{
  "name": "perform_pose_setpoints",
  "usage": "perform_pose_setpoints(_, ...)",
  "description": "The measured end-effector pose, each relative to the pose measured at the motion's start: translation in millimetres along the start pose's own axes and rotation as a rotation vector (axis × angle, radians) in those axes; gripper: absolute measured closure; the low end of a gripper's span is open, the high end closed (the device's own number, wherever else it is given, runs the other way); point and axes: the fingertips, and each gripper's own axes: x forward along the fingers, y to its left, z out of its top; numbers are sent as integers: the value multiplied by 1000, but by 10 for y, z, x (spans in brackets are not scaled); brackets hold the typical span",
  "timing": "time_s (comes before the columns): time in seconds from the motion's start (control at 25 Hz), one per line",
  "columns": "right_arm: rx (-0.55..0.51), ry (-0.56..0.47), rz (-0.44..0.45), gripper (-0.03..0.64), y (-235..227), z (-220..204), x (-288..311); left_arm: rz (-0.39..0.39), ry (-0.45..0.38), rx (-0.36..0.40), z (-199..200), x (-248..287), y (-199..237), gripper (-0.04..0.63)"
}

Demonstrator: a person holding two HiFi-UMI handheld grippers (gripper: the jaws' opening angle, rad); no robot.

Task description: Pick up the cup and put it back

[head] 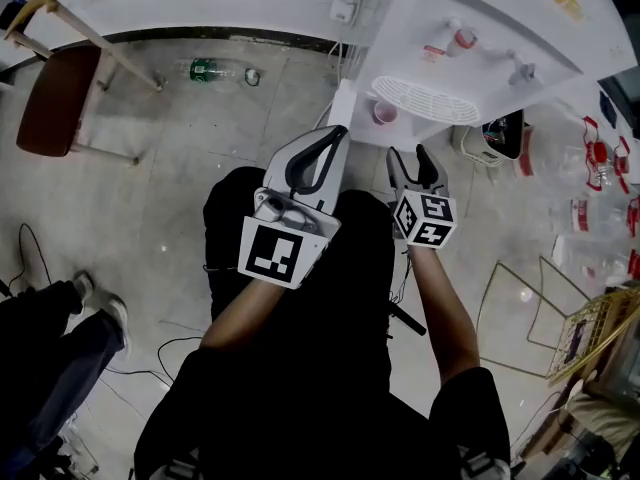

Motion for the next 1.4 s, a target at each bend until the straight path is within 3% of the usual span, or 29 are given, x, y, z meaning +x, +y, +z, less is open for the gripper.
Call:
perform_pose_setpoints(0.52,16,126,-48,351,-394,-776,1134,19,28,0,-188,118,252,588)
perform_pose_setpoints(0.76,38,187,-116,347,-618,-1169,1606,14,49,-11,-294,158,310,588)
perform_pose_setpoints(1.4,58,250,-174,290,-920,-1658,2269,-26,81,-42,-441,242,390,588)
